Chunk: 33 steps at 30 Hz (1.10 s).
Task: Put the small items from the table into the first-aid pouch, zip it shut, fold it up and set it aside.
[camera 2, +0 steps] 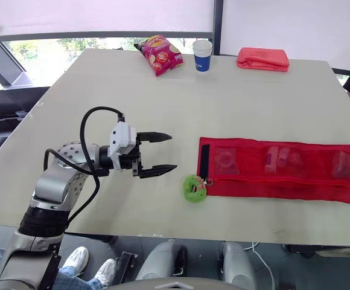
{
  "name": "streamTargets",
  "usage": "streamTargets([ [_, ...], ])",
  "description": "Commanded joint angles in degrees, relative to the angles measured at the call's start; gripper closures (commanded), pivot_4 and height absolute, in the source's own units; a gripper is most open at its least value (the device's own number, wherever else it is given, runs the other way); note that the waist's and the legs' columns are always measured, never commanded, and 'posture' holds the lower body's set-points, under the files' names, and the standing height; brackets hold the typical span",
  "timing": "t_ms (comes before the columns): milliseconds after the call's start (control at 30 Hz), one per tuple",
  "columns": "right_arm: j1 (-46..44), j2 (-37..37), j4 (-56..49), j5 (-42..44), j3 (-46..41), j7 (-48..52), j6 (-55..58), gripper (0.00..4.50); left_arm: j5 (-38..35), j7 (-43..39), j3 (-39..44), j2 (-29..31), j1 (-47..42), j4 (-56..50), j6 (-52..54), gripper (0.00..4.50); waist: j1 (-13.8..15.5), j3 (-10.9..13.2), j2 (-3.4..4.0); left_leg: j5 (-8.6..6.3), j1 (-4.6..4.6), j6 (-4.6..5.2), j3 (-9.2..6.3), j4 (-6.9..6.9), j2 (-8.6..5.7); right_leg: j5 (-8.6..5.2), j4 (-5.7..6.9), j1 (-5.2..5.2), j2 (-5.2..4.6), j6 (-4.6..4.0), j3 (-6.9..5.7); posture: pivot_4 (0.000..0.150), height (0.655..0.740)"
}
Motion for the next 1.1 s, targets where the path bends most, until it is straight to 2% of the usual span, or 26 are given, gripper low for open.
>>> streamTargets([
  [33, 1.22, 0.13, -3.74, 2.76, -7.78, 4.58, -3.54, 0.07, -0.71, 2.25, 1.48, 0.39, -1.6, 0.59, 3.27, 0.0, 0.07, 0.0, -0.01, 0.0, 0.0, 0.0, -0.01, 0.0, 0.0, 0.0, 0.0, 0.0, 0.01, 0.0, 0.0, 0.15, 0.74],
  [133, 1.18, 2.81, -7.36, 7.78, -13.09, 8.04, -3.54, 0.07, -0.16, 4.53, 1.15, 0.26, -2.83, 2.44, 6.8, 0.0, 0.03, 0.01, -0.03, 0.0, -0.01, 0.0, -0.06, 0.0, 0.01, 0.0, 0.0, 0.03, 0.02, 0.01, -0.04, 0.15, 0.74],
  [267, 0.72, 9.15, -20.28, 19.15, -15.78, 11.47, -1.44, 0.07, -5.62, 8.54, 1.07, -3.25, -7.23, 5.12, 22.9, 0.0, 0.01, 0.02, -0.03, 0.0, 0.02, 0.0, -0.13, 0.02, 0.03, 0.12, 0.01, 0.08, 0.05, 0.21, -0.06, 0.15, 0.74],
  [367, 1.58, 12.48, -29.27, 26.22, -13.08, 11.86, 1.31, 0.07, -9.24, 12.71, 1.66, -8.06, -11.86, 8.62, 34.13, 0.0, 0.0, 0.02, -0.05, 0.01, 0.02, -0.01, -0.14, 0.05, 0.03, 0.16, 0.03, 0.09, 0.05, 0.29, -0.04, 0.15, 0.74],
  [533, -0.02, 16.7, -38.95, 32.65, -7.22, 8.8, 1.19, 0.07, -7.88, 18.3, 0.56, -14.16, -18.26, 17.84, 39.41, 0.0, -0.05, 0.04, -0.07, 0.01, 0.01, -0.01, -0.14, 0.06, 0.0, 0.18, 0.03, 0.09, 0.05, 0.32, -0.02, 0.15, 0.74],
  [633, -0.47, 16.92, -41.97, 35.11, -4.94, 7.03, 2.18, 0.07, -5.55, 20.1, -1.66, -17.39, -21.79, 24.16, 39.78, 0.0, 0.02, 0.04, -0.08, 0.01, 0.0, -0.01, -0.13, 0.07, -0.03, 0.18, 0.04, 0.08, 0.05, 0.31, -0.01, 0.15, 0.74],
  [867, 0.7, 17.55, -47.61, 43.11, -3.38, 2.37, 2.86, 0.07, 2.8, 22.97, -7.39, -24.25, -25.93, 37.04, 31.52, 0.0, 0.5, -0.07, -0.1, 0.01, 0.05, -0.01, -0.16, 0.08, -0.04, 0.07, 0.03, 0.14, 0.0, 0.09, -0.01, 0.15, 0.74],
  [1067, 2.1, 17.47, -48.97, 43.9, -2.53, -0.43, 1.8, 0.07, 5.87, 18.09, -12.38, -26.88, -25.91, 39.1, 29.46, 0.0, 0.73, -0.16, -0.1, 0.0, 0.06, 0.0, -0.16, 0.1, -0.07, 0.07, 0.03, 0.18, -0.07, 0.08, -0.01, 0.15, 0.74],
  [1100, 2.11, 17.35, -48.99, 43.99, -2.44, -0.71, 1.65, 0.0, 6.98, 17.27, -13.71, -27.08, -25.71, 39.41, 28.82, 0.25, 0.82, -0.17, -0.1, 0.0, 0.06, 0.0, -0.16, 0.1, -0.07, 0.07, 0.03, 0.18, -0.08, 0.07, -0.03, 0.15, 0.74],
])
